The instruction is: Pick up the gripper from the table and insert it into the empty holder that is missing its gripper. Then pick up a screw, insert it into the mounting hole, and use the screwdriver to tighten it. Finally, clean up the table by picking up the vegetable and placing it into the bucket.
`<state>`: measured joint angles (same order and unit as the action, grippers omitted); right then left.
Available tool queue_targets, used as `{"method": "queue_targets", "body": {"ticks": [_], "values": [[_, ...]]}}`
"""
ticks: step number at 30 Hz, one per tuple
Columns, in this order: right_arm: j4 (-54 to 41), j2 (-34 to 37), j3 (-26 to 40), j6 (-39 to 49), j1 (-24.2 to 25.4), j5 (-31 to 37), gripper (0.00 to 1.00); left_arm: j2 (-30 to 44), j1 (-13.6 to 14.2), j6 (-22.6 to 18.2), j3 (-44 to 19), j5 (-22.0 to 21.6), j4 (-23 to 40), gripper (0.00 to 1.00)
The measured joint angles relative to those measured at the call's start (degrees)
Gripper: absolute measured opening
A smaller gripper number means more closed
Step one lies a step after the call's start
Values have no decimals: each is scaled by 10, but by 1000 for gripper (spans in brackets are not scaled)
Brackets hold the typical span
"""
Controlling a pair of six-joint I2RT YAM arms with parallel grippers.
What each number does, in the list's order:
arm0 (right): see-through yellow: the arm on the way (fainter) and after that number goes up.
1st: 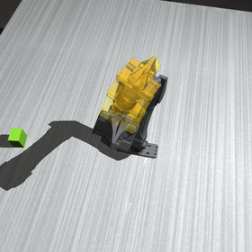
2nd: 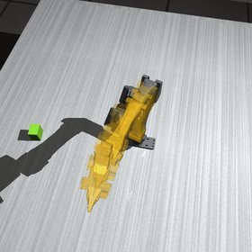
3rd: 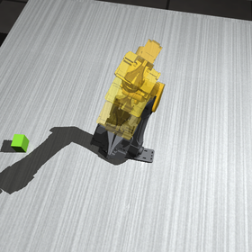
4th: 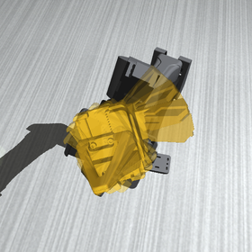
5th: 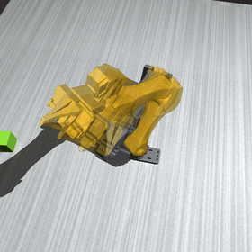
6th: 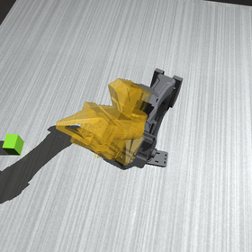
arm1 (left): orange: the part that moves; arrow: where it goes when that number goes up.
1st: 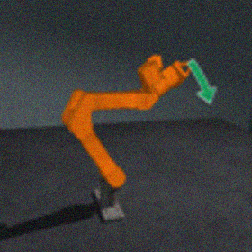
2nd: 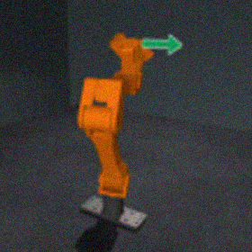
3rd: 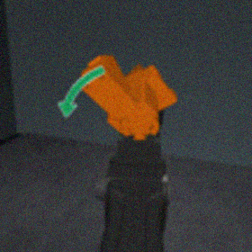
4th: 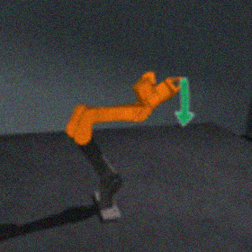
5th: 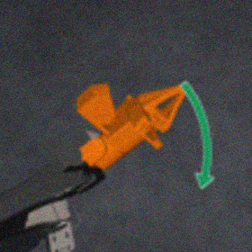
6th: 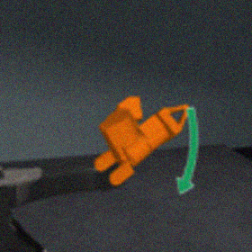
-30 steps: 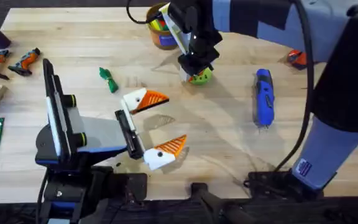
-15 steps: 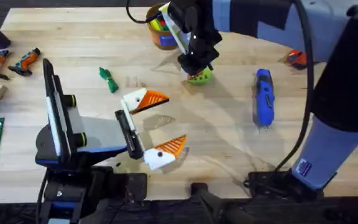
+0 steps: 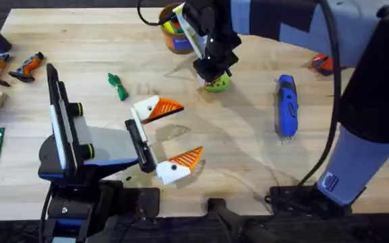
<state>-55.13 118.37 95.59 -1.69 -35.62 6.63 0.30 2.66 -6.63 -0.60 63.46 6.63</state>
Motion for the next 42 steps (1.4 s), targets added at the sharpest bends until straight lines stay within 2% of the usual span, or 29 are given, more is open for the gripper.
{"method": "queue_targets", "body": {"ticks": [8,27,35,42], "values": [[0,0,0,0,0,2,11,0,0,0,0,0,0,985],[-18,0,16,0,0,2,7,0,0,0,0,0,0,985],[-111,-19,118,2,0,2,7,0,0,0,0,0,0,985],[-204,-67,227,13,0,2,7,0,0,0,0,0,0,985]]}}
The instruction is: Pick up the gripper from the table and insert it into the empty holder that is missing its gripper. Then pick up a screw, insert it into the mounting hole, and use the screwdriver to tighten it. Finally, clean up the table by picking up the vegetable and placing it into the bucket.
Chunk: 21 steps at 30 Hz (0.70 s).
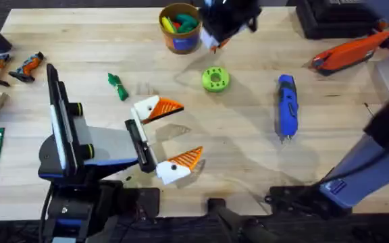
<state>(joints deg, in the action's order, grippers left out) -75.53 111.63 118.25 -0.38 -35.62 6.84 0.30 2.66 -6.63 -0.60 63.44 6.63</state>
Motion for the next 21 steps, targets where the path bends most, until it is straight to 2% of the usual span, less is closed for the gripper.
{"method": "queue_targets", "body": {"ticks": [8,15,21], "values": [[-75,-29,75,5,0,0,7,0,0,0,0,0,0,985],[-83,-30,81,6,0,-2,7,0,0,0,0,0,0,985],[-83,-30,81,6,0,-43,7,0,0,0,0,0,0,985]]}}
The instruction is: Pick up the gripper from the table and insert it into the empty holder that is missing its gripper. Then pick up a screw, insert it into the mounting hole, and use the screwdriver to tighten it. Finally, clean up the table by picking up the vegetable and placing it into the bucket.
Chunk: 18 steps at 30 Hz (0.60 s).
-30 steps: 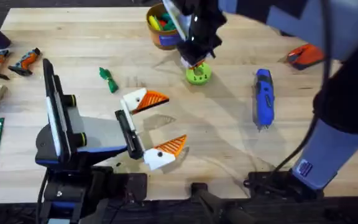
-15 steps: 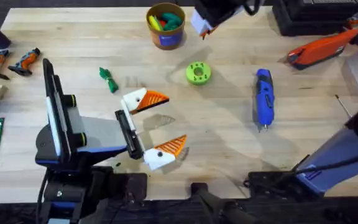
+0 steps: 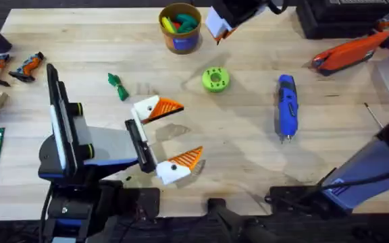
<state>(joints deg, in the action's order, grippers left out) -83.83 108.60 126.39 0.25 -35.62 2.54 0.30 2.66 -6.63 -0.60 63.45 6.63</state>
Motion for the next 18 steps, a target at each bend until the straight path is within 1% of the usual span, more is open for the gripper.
{"method": "queue_targets", "body": {"ticks": [4,7,13,18], "values": [[2,0,0,0,-5,-12,7,0,0,0,0,0,0,985],[11,0,0,4,-20,-16,7,0,0,0,0,0,0,985],[45,0,0,13,-64,-22,7,0,0,0,0,0,0,985],[46,0,0,33,-105,-22,7,0,0,0,0,0,0,986]]}}
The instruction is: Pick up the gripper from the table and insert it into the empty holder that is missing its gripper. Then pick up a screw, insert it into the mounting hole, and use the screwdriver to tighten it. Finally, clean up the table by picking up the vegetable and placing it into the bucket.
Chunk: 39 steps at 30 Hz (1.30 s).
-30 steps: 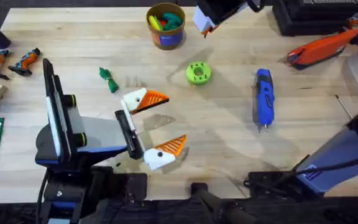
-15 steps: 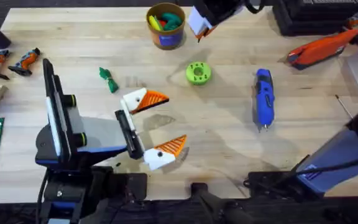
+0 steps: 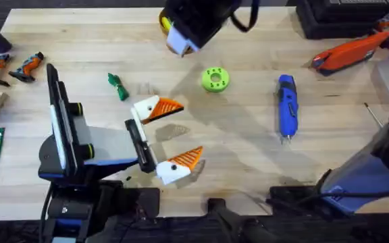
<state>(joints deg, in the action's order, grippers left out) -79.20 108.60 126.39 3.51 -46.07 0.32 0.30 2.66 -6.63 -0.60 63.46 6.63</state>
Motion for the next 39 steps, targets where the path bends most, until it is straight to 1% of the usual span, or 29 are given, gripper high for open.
{"method": "queue_targets", "body": {"ticks": [7,8,9,13,22,26,34,39], "values": [[-2,0,0,29,-55,-6,7,0,0,0,0,0,0,986],[-2,0,0,37,-60,-14,7,0,0,0,0,0,0,986],[-2,0,0,60,-70,-40,7,0,0,0,0,0,0,986],[-5,0,0,88,-80,-60,7,0,0,0,0,0,0,986],[-5,0,0,141,-110,-71,7,0,0,0,0,0,0,985],[-8,0,0,150,-118,-73,7,0,0,0,0,0,0,985],[-16,0,0,152,-118,-73,7,0,0,0,0,0,0,985],[-11,0,-14,152,-118,-73,7,0,0,0,0,0,0,985]]}}
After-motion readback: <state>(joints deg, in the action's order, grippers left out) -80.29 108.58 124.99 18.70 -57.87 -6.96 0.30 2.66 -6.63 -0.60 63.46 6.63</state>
